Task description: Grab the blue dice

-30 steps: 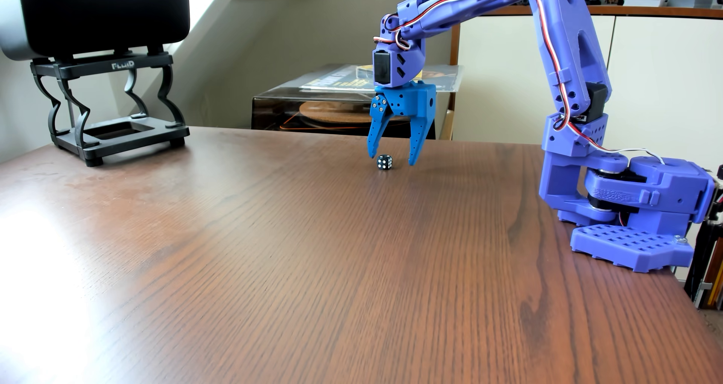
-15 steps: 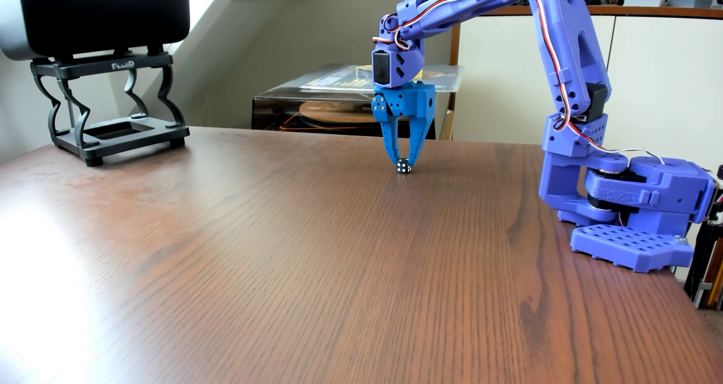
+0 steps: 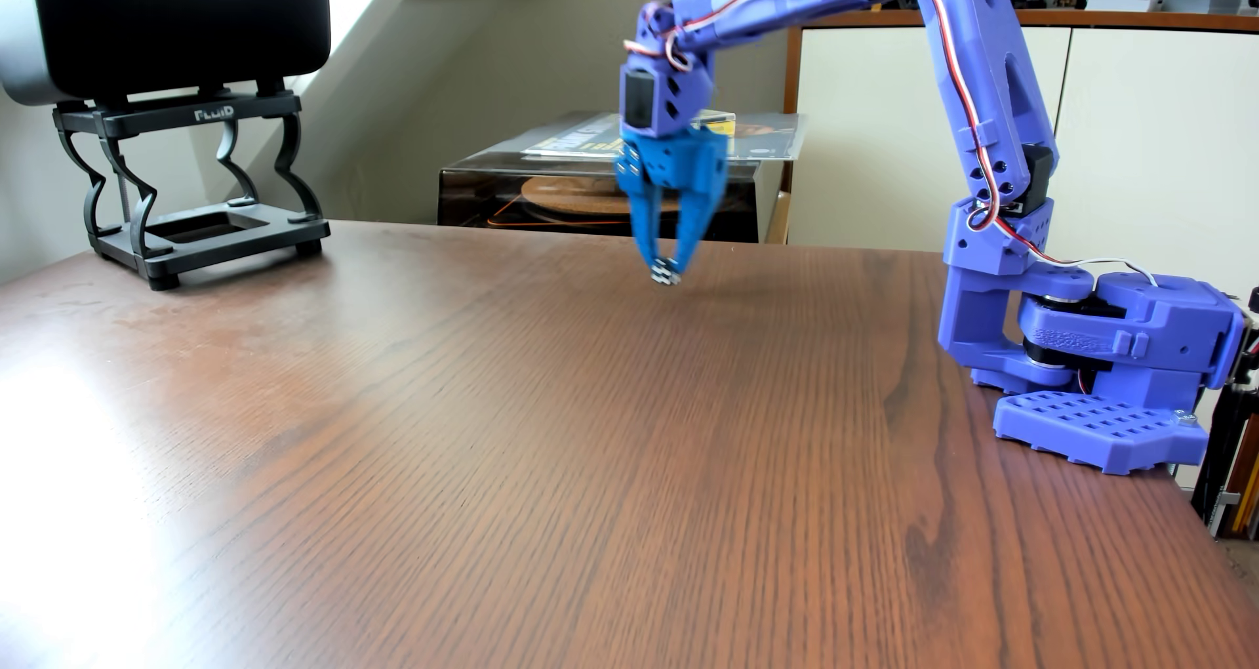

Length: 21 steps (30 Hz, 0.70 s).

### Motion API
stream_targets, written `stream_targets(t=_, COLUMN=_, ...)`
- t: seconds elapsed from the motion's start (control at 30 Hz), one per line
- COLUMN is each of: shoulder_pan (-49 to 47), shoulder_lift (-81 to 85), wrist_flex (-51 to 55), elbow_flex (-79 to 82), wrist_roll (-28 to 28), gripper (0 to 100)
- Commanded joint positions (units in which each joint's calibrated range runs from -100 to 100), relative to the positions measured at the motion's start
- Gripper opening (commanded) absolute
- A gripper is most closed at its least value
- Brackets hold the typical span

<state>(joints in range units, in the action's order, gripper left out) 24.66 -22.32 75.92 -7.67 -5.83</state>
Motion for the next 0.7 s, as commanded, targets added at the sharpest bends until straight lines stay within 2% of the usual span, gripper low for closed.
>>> stream_targets(t=0.0, shoulder_pan=-7.89, shoulder_lift=19.77, wrist_flex=0.39, elbow_flex=-4.99, wrist_roll=2.15, gripper=2)
stream_targets(t=0.23, shoulder_pan=-17.55, shoulder_lift=48.15, wrist_flex=0.39, elbow_flex=2.79, wrist_roll=5.2, gripper=2)
stream_targets(t=0.47, shoulder_pan=-21.15, shoulder_lift=78.71, wrist_flex=0.05, elbow_flex=19.97, wrist_roll=5.99, gripper=2)
stream_targets(t=0.67, shoulder_pan=-21.39, shoulder_lift=95.2, wrist_flex=-2.43, elbow_flex=36.24, wrist_roll=5.99, gripper=2)
